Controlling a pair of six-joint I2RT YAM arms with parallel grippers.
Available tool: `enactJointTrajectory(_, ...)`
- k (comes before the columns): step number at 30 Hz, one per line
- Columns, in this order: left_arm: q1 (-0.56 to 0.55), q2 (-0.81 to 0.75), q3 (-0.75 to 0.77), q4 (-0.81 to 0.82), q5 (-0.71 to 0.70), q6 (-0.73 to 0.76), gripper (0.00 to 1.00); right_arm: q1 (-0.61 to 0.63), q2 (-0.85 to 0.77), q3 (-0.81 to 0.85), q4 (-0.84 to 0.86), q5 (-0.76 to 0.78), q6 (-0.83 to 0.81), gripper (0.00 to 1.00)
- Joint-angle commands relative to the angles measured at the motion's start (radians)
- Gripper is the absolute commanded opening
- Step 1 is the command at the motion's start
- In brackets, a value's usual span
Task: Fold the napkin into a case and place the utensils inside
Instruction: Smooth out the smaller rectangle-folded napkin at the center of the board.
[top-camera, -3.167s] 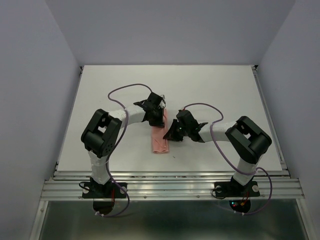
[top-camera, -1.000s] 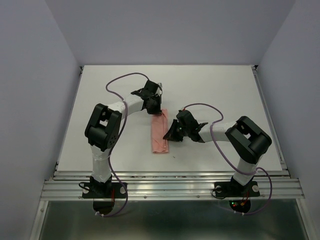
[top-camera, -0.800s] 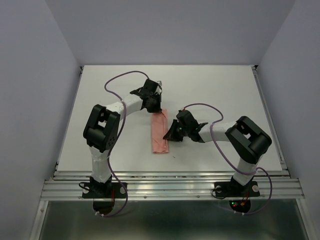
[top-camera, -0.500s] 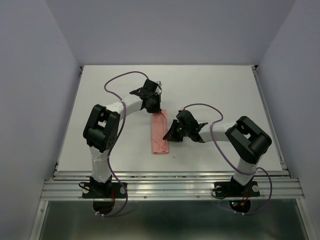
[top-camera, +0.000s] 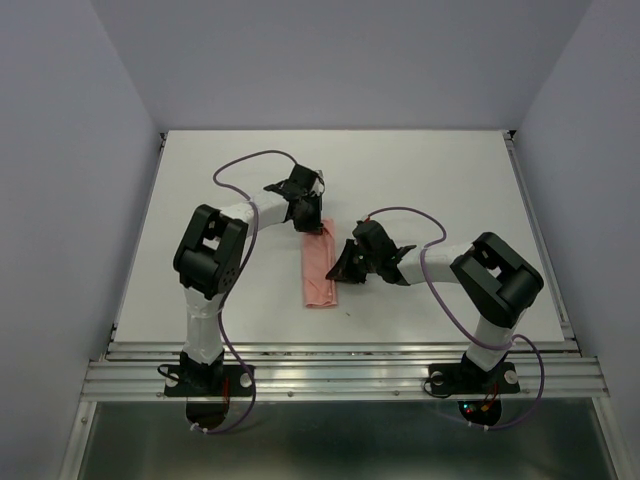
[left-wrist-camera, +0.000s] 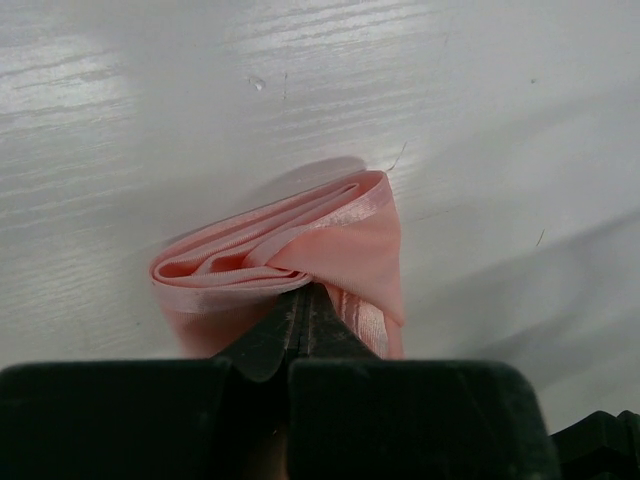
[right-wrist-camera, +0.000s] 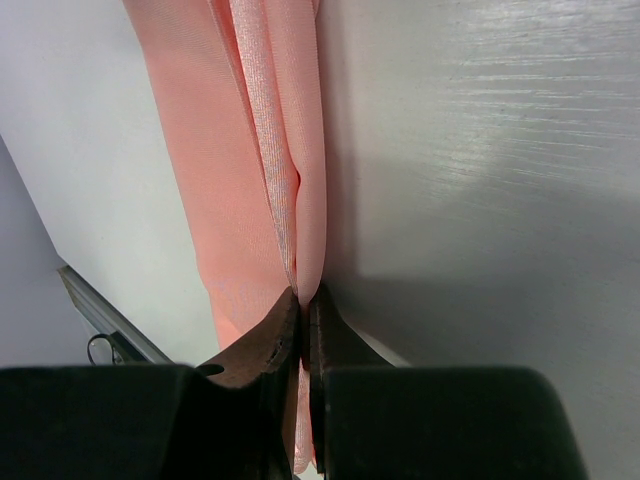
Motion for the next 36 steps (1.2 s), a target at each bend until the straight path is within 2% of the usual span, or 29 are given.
enactJointTrajectory(1,0.002,0.009,-0.012,0.044,0.000,-0.018,0.00,0.011,-0.003,-0.017,-0.049,0.021,-0.008,0.01)
enactJointTrajectory(11,-0.002,0.011,-0.072,0.191,0.069,-0.136,0.00,0.011,0.002,-0.008,-0.054,0.023,-0.014,0.01)
enactJointTrajectory(19,-0.001,-0.035,-0.232,0.404,0.172,-0.316,0.00,0.011,0.002,-0.002,-0.060,0.026,-0.019,0.01)
enactJointTrajectory(23,0.001,-0.061,-0.272,0.455,0.164,-0.380,0.00,0.011,0.000,-0.002,-0.063,0.027,-0.019,0.01)
enactJointTrajectory(26,0.006,-0.081,-0.264,0.438,0.160,-0.372,0.00,0.011,-0.004,-0.004,-0.064,0.030,-0.019,0.01)
enactJointTrajectory(33,0.012,-0.100,-0.100,0.144,0.130,-0.208,0.00,0.011,-0.009,-0.008,-0.069,0.042,-0.023,0.01)
enactJointTrajectory(36,0.015,-0.123,-0.088,0.082,0.133,-0.151,0.00,0.011,-0.012,-0.013,-0.074,0.056,-0.028,0.01)
